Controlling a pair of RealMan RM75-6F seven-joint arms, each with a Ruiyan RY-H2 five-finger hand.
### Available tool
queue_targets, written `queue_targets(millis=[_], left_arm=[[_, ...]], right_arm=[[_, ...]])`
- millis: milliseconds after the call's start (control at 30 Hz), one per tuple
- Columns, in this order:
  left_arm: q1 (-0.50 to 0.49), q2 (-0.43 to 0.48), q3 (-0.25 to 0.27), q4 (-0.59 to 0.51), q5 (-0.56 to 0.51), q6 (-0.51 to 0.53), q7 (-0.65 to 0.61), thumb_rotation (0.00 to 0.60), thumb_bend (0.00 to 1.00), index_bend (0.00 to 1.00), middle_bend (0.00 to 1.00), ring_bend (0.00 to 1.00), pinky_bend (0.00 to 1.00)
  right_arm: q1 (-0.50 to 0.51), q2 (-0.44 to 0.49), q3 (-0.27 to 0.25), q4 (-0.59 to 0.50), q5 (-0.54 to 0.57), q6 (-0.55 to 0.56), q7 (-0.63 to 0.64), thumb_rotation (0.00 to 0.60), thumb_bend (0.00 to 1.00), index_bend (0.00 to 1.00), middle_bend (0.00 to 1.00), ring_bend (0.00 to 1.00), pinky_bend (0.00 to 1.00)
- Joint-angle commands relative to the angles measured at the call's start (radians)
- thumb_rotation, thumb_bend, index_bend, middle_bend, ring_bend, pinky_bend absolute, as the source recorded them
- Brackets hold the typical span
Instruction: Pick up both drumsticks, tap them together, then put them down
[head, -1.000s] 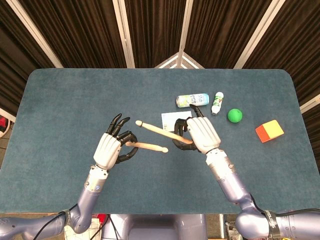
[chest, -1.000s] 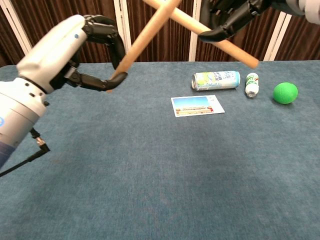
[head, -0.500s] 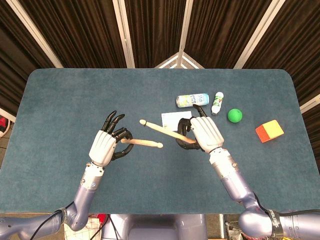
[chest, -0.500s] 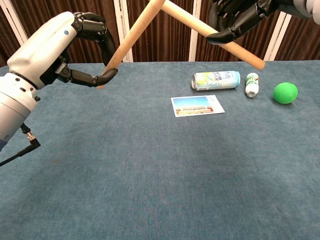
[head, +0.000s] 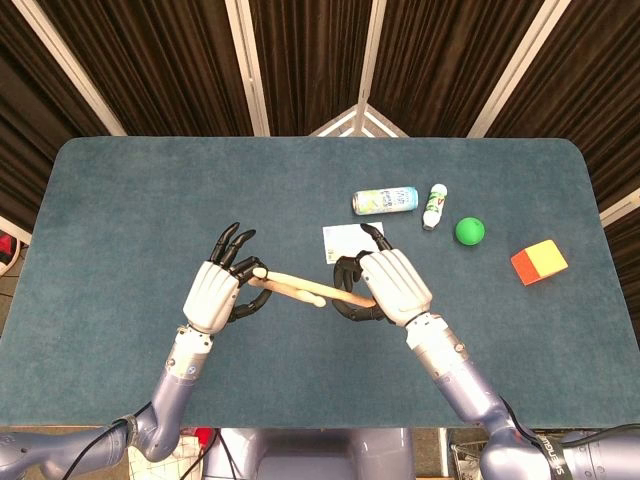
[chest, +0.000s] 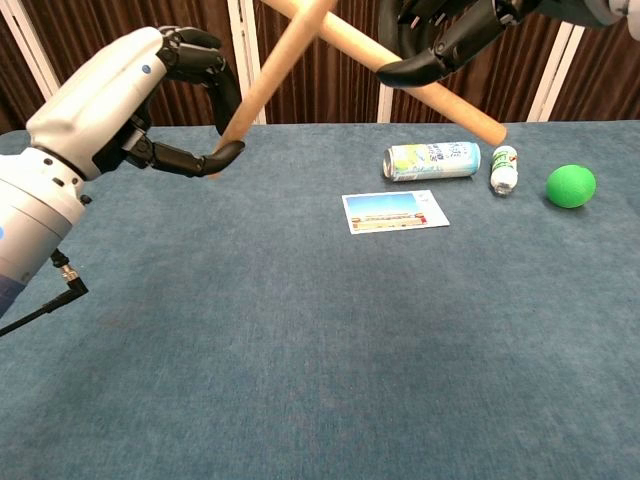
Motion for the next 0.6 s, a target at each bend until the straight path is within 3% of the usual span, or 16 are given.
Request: queue_targets(millis=[33, 333, 467, 600], left_arm=[[-0.001, 0.0, 0.001, -0.004, 0.0, 0.0, 0.005, 0.6, 0.48, 0.6, 0.61, 0.13, 0.0], [0.018, 0.035, 0.019, -0.048, 0.007, 0.01, -0.025, 0.6, 0.48, 0.6, 0.61, 0.13, 0.0], [0.04, 0.104, 0.04, -0.08, 0.027, 0.026, -0.017, 0.6, 0.48, 0.6, 0.61, 0.13, 0.0], [0.08, 0.218, 0.081, -0.112, 0.038, 0.028, 0.014, 0.6, 0.48, 0.59, 0.61, 0.13, 0.0]], right_arm=[[0.0, 0.001, 0.0, -0.002, 0.007, 0.005, -0.003, 0.6, 0.42, 0.67, 0.63, 0.52, 0.01], [-0.008, 0.019, 0.004, 0.044, 0.056, 0.005, 0.014, 0.6, 0.42, 0.67, 0.63, 0.52, 0.01], [-0.029, 0.032, -0.011, 0.113, 0.065, -0.003, 0.042, 0.6, 0.42, 0.67, 0.63, 0.52, 0.01], [-0.064, 0.035, -0.059, 0.22, 0.008, -0.015, 0.076, 0.6, 0.42, 0.67, 0.63, 0.52, 0.01]])
